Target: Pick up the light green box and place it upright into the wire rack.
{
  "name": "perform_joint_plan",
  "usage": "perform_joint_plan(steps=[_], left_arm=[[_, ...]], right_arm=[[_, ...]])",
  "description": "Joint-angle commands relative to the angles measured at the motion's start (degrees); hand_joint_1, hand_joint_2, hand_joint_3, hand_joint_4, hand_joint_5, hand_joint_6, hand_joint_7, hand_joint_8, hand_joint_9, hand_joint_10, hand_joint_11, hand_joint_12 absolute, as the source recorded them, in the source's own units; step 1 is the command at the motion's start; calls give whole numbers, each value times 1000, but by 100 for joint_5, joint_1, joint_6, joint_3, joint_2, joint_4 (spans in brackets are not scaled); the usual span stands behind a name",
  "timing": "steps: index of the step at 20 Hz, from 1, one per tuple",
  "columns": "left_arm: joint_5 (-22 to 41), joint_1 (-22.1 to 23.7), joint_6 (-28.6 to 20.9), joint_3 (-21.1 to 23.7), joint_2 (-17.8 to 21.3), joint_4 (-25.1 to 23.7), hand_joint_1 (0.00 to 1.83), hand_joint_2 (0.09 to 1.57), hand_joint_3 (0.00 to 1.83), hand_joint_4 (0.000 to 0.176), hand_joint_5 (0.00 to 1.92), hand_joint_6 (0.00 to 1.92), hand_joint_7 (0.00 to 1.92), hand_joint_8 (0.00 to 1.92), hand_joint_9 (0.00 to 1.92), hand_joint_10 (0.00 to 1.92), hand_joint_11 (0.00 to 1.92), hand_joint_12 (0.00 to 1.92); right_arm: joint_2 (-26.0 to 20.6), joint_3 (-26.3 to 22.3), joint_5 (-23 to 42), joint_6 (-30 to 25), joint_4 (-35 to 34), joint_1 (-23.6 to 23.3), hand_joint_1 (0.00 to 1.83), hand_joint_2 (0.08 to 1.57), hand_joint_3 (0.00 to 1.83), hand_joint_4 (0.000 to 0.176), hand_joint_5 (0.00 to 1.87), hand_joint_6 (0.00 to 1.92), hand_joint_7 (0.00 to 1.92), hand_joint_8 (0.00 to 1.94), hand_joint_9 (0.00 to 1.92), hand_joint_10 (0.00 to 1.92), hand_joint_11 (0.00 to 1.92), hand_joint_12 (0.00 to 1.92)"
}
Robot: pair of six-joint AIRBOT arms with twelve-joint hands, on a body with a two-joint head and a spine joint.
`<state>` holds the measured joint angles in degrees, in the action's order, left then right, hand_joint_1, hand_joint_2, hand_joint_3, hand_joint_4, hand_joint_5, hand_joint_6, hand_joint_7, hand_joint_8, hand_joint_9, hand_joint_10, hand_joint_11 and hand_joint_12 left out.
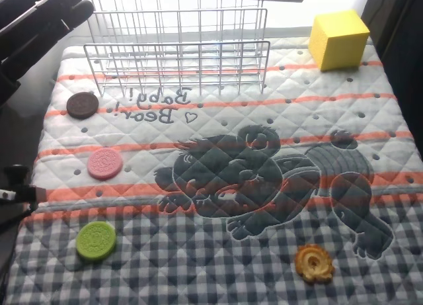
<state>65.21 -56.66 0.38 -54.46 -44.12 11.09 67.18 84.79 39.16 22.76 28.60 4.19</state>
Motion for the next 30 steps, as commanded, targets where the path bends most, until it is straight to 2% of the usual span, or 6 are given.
perform_joint_plan(steps=[1, 5, 11, 17, 25, 30], left_arm=[[718, 62, -38, -7, -6, 71, 387, 1155, 0, 50, 594, 14, 430, 3, 413, 4, 0, 691], [727, 62, -38, 0, -10, 93, 422, 1152, 0, 11, 639, 7, 442, 1, 424, 3, 0, 715], [714, 63, -38, -5, -33, 95, 401, 1147, 0, 8, 629, 1, 408, 0, 387, 2, 0, 639], [729, 94, -38, -13, -46, 91, 381, 1158, 1, 22, 595, 2, 400, 1, 371, 2, 0, 654], [1028, 94, -38, 11, -41, 39, 401, 1164, 0, 117, 529, 0, 393, 0, 387, 1, 0, 691], [1412, -6, -38, 107, 1, -61, 443, 1159, 0, 118, 541, 0, 437, 2, 418, 2, 0, 633]], right_arm=[[-128, -75, 793, -16, -297, -79, 1144, 1155, 0, 0, 905, 1085, 1424, 52, 1643, 4, 1401, 659], [-256, -351, 1201, -16, -401, 135, 1128, 1179, 3, 0, 861, 1153, 1409, 19, 1598, 1, 1350, 667], [-175, -362, 1329, -16, -573, 403, 1126, 1183, 1, 0, 856, 1160, 1451, 16, 1608, 18, 1271, 798], [153, -96, 1182, -16, -770, 589, 1140, 1156, 0, 0, 909, 1079, 1456, 0, 1603, 0, 1394, 493], [373, 195, 820, -16, -878, 673, 1143, 1158, 1, 0, 894, 1099, 1489, 4, 1661, 13, 1469, 520], [388, 251, 702, -16, -875, 673, 1145, 1152, 0, 0, 911, 1071, 1470, 0, 1624, 0, 1450, 397]])
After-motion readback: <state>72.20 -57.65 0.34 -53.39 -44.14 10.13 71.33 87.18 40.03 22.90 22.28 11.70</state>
